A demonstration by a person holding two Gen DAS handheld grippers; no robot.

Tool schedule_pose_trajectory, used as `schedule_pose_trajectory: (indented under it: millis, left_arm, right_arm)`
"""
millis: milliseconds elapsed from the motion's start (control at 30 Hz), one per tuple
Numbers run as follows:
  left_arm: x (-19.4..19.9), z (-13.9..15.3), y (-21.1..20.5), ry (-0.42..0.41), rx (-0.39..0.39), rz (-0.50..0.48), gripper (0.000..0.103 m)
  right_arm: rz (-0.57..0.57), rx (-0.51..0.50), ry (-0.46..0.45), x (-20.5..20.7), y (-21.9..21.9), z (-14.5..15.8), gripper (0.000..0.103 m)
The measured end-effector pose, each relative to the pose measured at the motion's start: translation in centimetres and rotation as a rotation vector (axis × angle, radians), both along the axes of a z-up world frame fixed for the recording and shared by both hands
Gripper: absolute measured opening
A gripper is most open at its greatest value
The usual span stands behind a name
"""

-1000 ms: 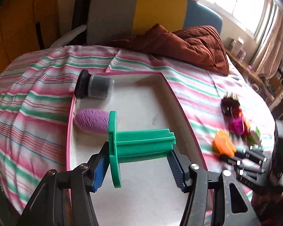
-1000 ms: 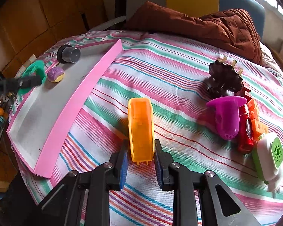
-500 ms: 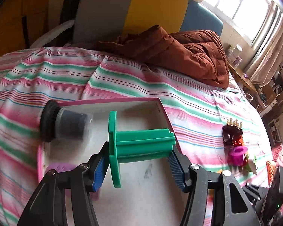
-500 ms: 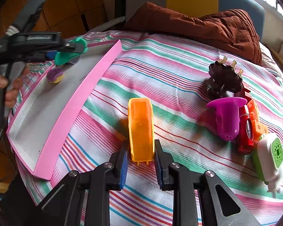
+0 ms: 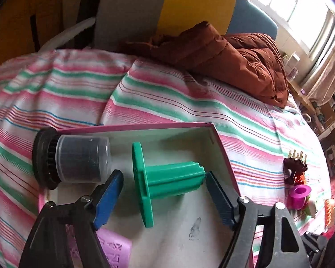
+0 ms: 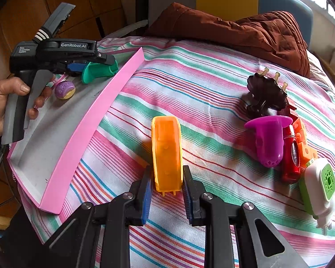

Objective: Organize rigid objects
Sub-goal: 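Lower the green spool into the tray and open the left tool, then carry the orange block into the tray beside the green spool with the right tool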

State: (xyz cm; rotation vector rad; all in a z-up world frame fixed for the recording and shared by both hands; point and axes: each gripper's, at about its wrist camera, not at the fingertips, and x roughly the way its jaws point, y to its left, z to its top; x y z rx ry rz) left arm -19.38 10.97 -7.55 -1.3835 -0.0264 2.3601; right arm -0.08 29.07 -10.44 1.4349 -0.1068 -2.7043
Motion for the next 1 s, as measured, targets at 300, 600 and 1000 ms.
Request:
schedule_pose_trajectory:
  millis: [300,600,1000]
  left_arm:
    - [5.7,3.2,-1.4,0.125,-0.076,0.02,0.08]
    - [11.6,4.2,-2.8,0.189,-0.116,0.059,0.08]
    - [15.9,4.8,-4.1,0.228,-0.137,0.057,0.08]
  right_arm:
    - [-0.004,0.021,0.007,0.1,-0.2,0.0,0.025]
    - [-0.013,0.044,0.022,0.3,-0.5,-0.1,0.025]
    - [-0.067,0.05,0.038,0.4,-0.8,-0.3,0.025]
